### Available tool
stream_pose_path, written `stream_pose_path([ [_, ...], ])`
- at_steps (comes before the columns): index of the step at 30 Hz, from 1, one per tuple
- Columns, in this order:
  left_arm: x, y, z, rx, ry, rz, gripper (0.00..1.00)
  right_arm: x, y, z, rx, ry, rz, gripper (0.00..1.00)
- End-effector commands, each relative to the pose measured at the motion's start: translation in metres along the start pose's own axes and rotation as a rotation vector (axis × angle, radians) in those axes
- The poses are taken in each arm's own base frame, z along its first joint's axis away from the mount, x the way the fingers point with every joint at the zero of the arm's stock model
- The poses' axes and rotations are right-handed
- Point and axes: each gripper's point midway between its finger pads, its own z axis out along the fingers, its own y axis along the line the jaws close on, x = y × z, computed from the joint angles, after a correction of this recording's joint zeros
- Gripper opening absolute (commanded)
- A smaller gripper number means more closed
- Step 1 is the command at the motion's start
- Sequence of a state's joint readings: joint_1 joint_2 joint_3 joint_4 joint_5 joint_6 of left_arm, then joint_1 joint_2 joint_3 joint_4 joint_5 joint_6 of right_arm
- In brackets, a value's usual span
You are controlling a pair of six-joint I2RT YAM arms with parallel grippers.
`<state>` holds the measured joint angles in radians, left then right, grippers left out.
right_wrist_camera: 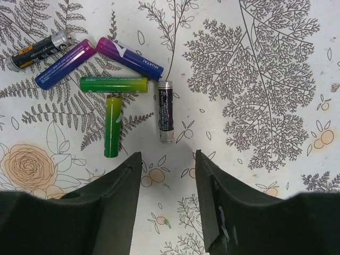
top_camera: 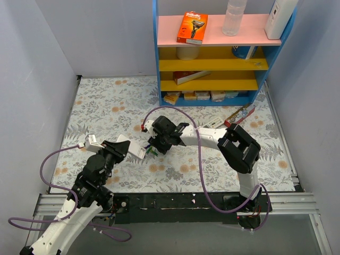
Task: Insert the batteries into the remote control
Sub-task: Remove the battery cover from the remote control, then pick up the battery from the center of the board.
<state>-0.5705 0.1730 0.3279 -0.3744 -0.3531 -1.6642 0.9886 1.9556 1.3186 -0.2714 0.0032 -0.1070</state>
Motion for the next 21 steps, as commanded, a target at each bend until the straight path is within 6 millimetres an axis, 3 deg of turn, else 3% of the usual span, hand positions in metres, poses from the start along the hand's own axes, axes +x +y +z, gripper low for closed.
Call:
stream_pose_path([
  [1, -0.008, -0.011, -0.004, 0.025, -0.006, 0.007, 0.00, -0.014, -0.003, 0.003, 0.017, -0.020, -0.020, 0.51],
  [14, -0.005, -0.014, -0.004, 0.038, 0.012, 0.016, 0.00, -0.013, 0.007, 0.003, -0.036, -0.015, -0.036, 0.49],
  [21, -0.009, -0.017, -0.006, 0.036, 0.005, 0.026, 0.00, -0.034, 0.005, -0.028, -0.009, -0.098, 0.007, 0.50],
])
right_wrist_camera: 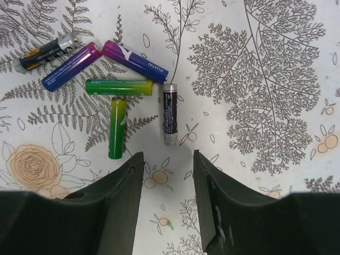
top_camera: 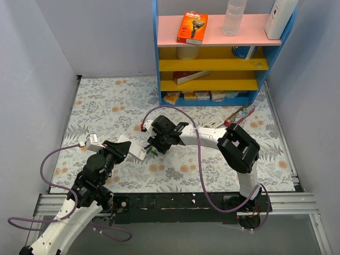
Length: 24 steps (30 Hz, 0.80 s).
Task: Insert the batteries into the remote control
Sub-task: Pick up the battery from the center of the board.
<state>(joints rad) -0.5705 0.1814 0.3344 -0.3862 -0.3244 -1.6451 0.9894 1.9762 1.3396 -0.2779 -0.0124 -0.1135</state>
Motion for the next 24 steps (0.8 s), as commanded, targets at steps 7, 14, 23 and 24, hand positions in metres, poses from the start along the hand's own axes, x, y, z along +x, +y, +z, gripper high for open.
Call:
stream_pose_path([
  [7, -0.022, -0.012, -0.010, 0.010, -0.060, -0.009, 0.00, -0.042, 0.019, -0.040, -0.054, -0.146, 0.026, 0.49],
  [14, -0.026, -0.012, -0.013, 0.002, -0.069, -0.014, 0.00, -0.040, 0.038, -0.027, -0.098, -0.126, 0.012, 0.44],
  [23, -0.024, -0.011, -0.012, 0.001, -0.063, -0.019, 0.00, -0.028, 0.045, -0.008, -0.073, -0.071, -0.027, 0.41],
  [24, -0.023, -0.010, -0.011, -0.001, -0.061, -0.018, 0.00, -0.027, 0.045, -0.005, -0.069, -0.063, -0.029, 0.40],
])
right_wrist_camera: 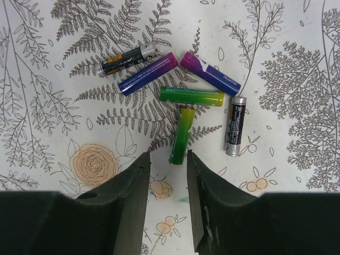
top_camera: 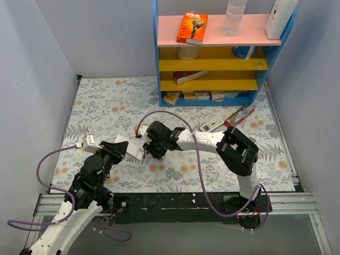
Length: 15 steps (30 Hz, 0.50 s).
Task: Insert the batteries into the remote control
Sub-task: Pick up the battery from the center of the board.
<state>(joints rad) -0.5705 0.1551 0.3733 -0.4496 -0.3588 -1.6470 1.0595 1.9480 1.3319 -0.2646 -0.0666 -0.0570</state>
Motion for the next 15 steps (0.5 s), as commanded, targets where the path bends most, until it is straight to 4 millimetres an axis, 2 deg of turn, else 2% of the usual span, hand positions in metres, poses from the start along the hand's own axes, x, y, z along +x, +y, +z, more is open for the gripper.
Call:
stream_pose_path([
  [1, -0.011, -0.009, -0.004, 0.016, -0.030, -0.016, 0.00, -0.014, 0.001, 0.003, 0.026, -0.018, -0.031, 0.40],
  [10, -0.010, -0.009, -0.002, 0.016, -0.025, -0.010, 0.00, -0.003, -0.004, 0.011, 0.089, 0.032, -0.071, 0.36],
  [15, -0.008, -0.012, -0.001, 0.029, -0.018, -0.014, 0.00, -0.001, -0.007, 0.004, 0.110, 0.035, -0.076, 0.14],
])
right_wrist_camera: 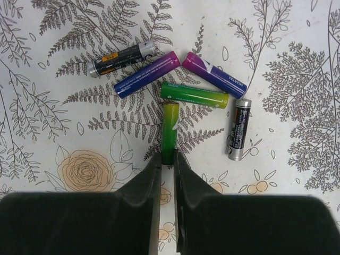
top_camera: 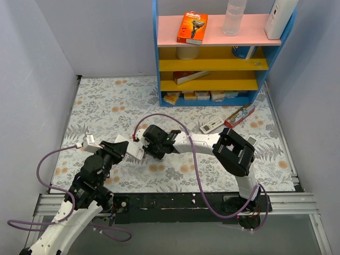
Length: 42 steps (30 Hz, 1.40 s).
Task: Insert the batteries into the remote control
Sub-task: Pick up the battery from the center of the board.
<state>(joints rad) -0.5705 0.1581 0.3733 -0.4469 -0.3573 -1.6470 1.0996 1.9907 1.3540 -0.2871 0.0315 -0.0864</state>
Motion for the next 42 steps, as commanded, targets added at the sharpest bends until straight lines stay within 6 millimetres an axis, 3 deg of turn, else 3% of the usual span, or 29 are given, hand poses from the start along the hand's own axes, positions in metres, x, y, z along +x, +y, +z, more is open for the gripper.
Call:
stream_pose_path([
  [1, -0.007, -0.011, 0.000, 0.027, -0.015, -0.012, 0.00, -0.009, -0.008, -0.009, 0.042, -0.015, -0.014, 0.11],
  [5, -0.004, -0.013, 0.001, 0.040, -0.003, -0.013, 0.00, 0.002, -0.008, -0.019, 0.051, -0.013, 0.003, 0.01],
  [15, 0.017, -0.029, 0.009, 0.138, 0.080, 0.016, 0.00, 0.062, -0.005, -0.056, 0.046, 0.058, -0.014, 0.01],
  [21, 0.027, -0.033, 0.012, 0.178, 0.118, 0.027, 0.00, 0.111, -0.005, -0.069, 0.001, 0.191, -0.105, 0.01],
  [23, 0.029, -0.032, 0.012, 0.180, 0.124, 0.028, 0.00, 0.120, -0.004, -0.071, -0.025, 0.226, -0.129, 0.08],
  [29, 0.034, -0.032, 0.012, 0.198, 0.141, 0.035, 0.00, 0.123, -0.007, -0.073, -0.023, 0.255, -0.148, 0.27],
  [37, 0.040, -0.028, 0.013, 0.198, 0.155, 0.036, 0.00, 0.125, -0.024, -0.078, 0.050, 0.280, -0.161, 0.36],
  [42, 0.045, -0.028, 0.015, 0.210, 0.173, 0.046, 0.00, 0.121, -0.031, -0.080, 0.093, 0.255, -0.115, 0.36],
])
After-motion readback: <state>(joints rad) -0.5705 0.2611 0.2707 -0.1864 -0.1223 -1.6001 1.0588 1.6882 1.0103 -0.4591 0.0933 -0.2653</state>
